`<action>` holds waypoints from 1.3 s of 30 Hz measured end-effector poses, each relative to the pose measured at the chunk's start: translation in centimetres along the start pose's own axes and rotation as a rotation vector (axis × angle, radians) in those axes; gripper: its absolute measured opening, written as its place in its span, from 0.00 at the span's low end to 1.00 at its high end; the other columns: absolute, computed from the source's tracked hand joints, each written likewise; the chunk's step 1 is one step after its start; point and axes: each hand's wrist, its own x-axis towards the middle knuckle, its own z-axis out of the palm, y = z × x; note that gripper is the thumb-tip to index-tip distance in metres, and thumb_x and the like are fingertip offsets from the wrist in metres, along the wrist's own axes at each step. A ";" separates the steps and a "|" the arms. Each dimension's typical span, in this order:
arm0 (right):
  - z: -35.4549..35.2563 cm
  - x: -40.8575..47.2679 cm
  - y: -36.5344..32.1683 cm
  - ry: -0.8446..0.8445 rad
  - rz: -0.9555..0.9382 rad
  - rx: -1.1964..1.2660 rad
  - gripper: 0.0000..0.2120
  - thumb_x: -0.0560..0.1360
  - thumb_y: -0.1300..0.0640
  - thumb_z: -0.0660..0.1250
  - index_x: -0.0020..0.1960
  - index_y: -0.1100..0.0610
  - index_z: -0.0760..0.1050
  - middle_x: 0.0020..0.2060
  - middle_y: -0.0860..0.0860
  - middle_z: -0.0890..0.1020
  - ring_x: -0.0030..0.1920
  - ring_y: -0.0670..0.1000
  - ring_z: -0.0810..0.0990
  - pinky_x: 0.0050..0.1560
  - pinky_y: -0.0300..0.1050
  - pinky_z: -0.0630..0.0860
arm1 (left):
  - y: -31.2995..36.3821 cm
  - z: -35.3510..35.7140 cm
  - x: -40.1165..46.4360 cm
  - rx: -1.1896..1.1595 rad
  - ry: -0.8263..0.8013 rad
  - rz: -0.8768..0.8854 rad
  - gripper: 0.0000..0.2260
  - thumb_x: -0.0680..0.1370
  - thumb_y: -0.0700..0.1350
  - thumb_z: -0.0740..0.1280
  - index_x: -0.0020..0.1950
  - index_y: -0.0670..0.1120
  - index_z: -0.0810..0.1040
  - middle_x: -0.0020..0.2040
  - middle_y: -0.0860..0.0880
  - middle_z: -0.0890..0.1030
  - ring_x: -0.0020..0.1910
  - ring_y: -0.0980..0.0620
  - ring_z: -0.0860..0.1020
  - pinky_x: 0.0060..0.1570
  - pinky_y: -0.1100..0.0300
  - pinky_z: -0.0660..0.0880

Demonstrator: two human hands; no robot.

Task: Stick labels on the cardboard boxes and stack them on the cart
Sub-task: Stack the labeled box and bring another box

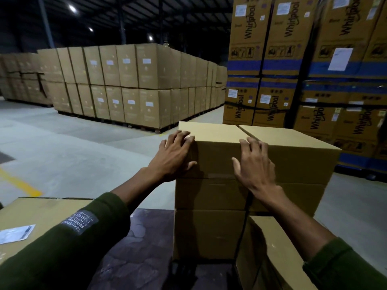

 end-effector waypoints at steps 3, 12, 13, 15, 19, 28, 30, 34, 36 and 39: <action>-0.5 -1.2 -0.4 0.092 -0.059 0.078 0.26 0.74 0.48 0.69 0.68 0.57 0.69 0.62 0.58 0.73 0.60 0.58 0.71 0.47 0.49 0.81 | 0.7 0.1 -1.6 -0.006 0.049 -0.019 0.38 0.77 0.60 0.66 0.79 0.44 0.55 0.78 0.42 0.54 0.77 0.40 0.50 0.70 0.36 0.62; 0.2 -6.5 -6.2 -0.060 -0.464 0.254 0.18 0.76 0.51 0.65 0.64 0.55 0.72 0.55 0.54 0.76 0.54 0.53 0.74 0.45 0.46 0.81 | 2.6 1.8 -9.9 -0.004 0.060 -0.092 0.33 0.77 0.60 0.62 0.77 0.43 0.61 0.77 0.41 0.59 0.76 0.39 0.56 0.68 0.38 0.66; 0.4 -6.8 -6.9 -0.090 -0.490 0.269 0.18 0.76 0.51 0.65 0.64 0.55 0.72 0.55 0.54 0.76 0.54 0.53 0.74 0.45 0.48 0.81 | 2.7 1.8 -11.1 0.007 0.052 -0.110 0.32 0.78 0.61 0.59 0.76 0.44 0.61 0.77 0.41 0.59 0.76 0.39 0.57 0.68 0.39 0.66; 0.8 -7.1 -8.4 -0.142 -0.542 0.287 0.18 0.77 0.51 0.64 0.65 0.55 0.72 0.56 0.54 0.77 0.54 0.54 0.74 0.48 0.50 0.80 | 2.6 1.7 -13.6 0.024 0.031 -0.159 0.32 0.77 0.61 0.56 0.75 0.44 0.61 0.76 0.41 0.60 0.76 0.38 0.58 0.68 0.39 0.66; 2.1 -8.3 -12.1 -0.233 -0.598 0.355 0.19 0.78 0.50 0.63 0.67 0.54 0.71 0.59 0.53 0.76 0.58 0.55 0.74 0.53 0.52 0.79 | 1.6 1.6 -19.5 0.079 -0.021 -0.300 0.32 0.76 0.62 0.55 0.74 0.44 0.62 0.75 0.41 0.62 0.75 0.38 0.59 0.65 0.36 0.67; 5.3 -14.2 -22.7 -0.459 -0.707 0.538 0.20 0.80 0.48 0.61 0.69 0.53 0.69 0.63 0.54 0.74 0.62 0.56 0.72 0.55 0.52 0.75 | -2.2 0.2 -32.8 0.234 -0.319 -0.838 0.36 0.78 0.63 0.58 0.78 0.44 0.54 0.78 0.42 0.55 0.78 0.39 0.49 0.71 0.32 0.51; 5.6 -14.9 -24.5 -0.483 -0.722 0.550 0.21 0.80 0.47 0.61 0.70 0.53 0.68 0.64 0.54 0.74 0.63 0.56 0.72 0.58 0.51 0.74 | -3.6 0.2 -34.1 0.235 -0.368 -0.946 0.37 0.79 0.64 0.57 0.79 0.43 0.50 0.80 0.43 0.51 0.78 0.39 0.44 0.71 0.30 0.46; 6.4 -15.1 -26.9 -0.514 -0.739 0.540 0.21 0.79 0.46 0.60 0.71 0.51 0.67 0.64 0.53 0.74 0.64 0.56 0.73 0.61 0.55 0.73 | -6.4 0.8 -34.5 0.223 -0.394 -1.038 0.41 0.79 0.66 0.56 0.80 0.41 0.47 0.80 0.40 0.47 0.78 0.38 0.40 0.70 0.27 0.44; 6.8 -14.9 -27.8 -0.530 -0.729 0.529 0.21 0.80 0.46 0.60 0.71 0.50 0.67 0.65 0.52 0.74 0.65 0.56 0.72 0.62 0.57 0.72 | -7.7 1.4 -34.2 0.217 -0.397 -1.038 0.43 0.78 0.67 0.56 0.79 0.40 0.45 0.80 0.40 0.46 0.78 0.38 0.39 0.68 0.26 0.42; 7.7 -14.3 -29.0 -0.554 -0.705 0.528 0.20 0.80 0.46 0.59 0.70 0.49 0.68 0.66 0.51 0.74 0.67 0.54 0.71 0.64 0.58 0.70 | -9.0 2.7 -34.1 0.165 -0.415 -1.057 0.42 0.79 0.66 0.56 0.80 0.41 0.45 0.80 0.40 0.45 0.78 0.38 0.39 0.67 0.24 0.43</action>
